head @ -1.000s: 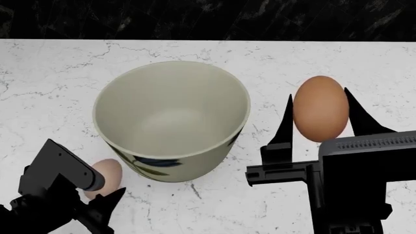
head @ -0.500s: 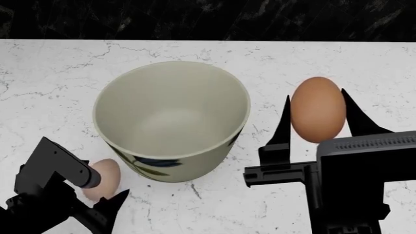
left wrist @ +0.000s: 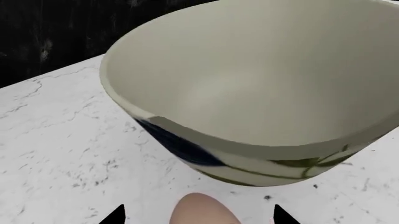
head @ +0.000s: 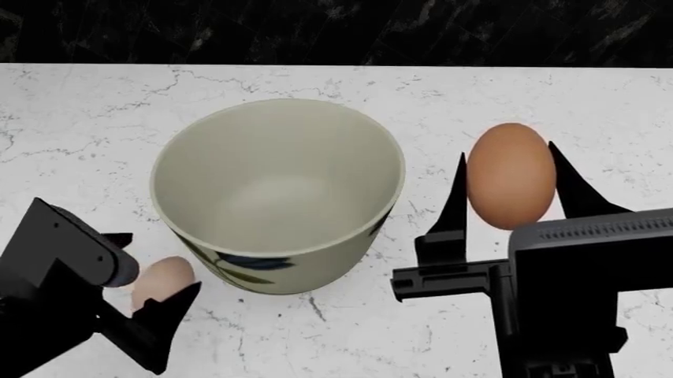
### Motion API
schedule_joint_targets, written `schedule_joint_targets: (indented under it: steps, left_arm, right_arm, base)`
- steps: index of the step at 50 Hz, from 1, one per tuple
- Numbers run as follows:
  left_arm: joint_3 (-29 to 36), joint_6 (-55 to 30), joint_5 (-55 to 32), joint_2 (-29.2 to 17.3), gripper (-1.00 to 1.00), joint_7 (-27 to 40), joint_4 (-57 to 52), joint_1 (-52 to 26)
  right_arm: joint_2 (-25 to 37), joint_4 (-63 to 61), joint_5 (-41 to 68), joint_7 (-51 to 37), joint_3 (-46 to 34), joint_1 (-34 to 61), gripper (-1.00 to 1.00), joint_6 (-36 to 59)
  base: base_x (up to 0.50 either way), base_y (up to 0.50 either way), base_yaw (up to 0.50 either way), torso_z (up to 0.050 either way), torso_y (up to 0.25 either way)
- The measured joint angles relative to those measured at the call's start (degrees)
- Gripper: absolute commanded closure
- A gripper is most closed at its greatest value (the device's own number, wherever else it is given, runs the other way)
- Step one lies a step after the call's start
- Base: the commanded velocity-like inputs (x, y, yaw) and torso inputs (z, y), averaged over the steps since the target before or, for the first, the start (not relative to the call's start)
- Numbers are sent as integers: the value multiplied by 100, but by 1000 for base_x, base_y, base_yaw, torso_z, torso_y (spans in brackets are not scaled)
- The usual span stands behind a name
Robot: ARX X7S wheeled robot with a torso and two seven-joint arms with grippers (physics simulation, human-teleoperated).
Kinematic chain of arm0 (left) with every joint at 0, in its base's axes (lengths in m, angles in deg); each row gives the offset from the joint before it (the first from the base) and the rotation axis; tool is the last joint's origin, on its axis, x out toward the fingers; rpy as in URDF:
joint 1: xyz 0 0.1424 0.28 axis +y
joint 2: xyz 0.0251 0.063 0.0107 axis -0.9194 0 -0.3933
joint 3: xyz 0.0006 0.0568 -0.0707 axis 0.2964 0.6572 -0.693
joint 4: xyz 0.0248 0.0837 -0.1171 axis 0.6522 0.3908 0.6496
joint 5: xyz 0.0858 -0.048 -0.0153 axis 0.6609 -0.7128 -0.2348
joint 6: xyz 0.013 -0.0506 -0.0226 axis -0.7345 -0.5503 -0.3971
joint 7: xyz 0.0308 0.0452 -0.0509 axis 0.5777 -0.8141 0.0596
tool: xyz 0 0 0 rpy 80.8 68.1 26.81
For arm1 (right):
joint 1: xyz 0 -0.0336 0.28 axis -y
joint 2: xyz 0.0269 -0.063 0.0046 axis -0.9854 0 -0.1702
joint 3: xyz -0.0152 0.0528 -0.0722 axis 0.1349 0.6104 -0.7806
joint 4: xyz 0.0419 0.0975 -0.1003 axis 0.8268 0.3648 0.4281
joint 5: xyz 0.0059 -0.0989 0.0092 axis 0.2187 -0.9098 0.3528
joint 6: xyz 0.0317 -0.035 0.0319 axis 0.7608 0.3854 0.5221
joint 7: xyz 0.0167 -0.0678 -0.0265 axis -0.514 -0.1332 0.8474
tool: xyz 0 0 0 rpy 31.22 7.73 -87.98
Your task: Place the eggs and milk next to the bowl.
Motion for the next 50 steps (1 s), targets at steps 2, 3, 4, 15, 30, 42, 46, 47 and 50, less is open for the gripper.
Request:
schedule_joint_targets:
  steps: [2,3,4,15,30,42,46,47,50]
  left_arm:
    - [-51,-18,-60,-41,-100,25,-91,32]
    - [-79,-24,-90,-61,-100,40,-135,50]
    - [-109,-30,-125,-80,-100,55,-179,71]
    - [-523,-20,-530,-282,-100,261,-667,360]
    - [-1450,520,-1110,-381,-100,617,-1310,1019]
    - [-2112,1061,-1364,-226,-100,907,-1480,1318]
    - [-2273,1235,-1384,-147,-100,963,-1445,1359]
    - [-2307,1279,-1381,-126,-100,974,-1434,1366]
    - [-2405,1411,-1367,-60,-100,1010,-1394,1376]
  right_arm:
    - [-3,9,1,2,-4,5,100,-4]
    - [-4,13,1,4,-7,8,100,-5]
    - [-6,17,3,5,-9,10,100,-5]
    - [-22,59,74,-2,20,1,100,19]
    - [63,-57,495,-22,180,-101,100,419]
    - [196,-176,1092,96,364,-194,100,821]
    - [277,-199,1327,179,394,-161,100,1016]
    - [297,-200,1384,201,400,-153,100,1062]
    - [357,-189,1540,278,407,-126,100,1196]
  base:
    - [0,0,0,0,0]
    - [0,0,0,0,0]
    - [0,0,0,0,0]
    - [0,0,0,0,0]
    - [0,0,0,0,0]
    - [0,0,0,0,0]
    - [0,0,0,0,0]
    - [0,0,0,0,0]
    - [0,0,0,0,0]
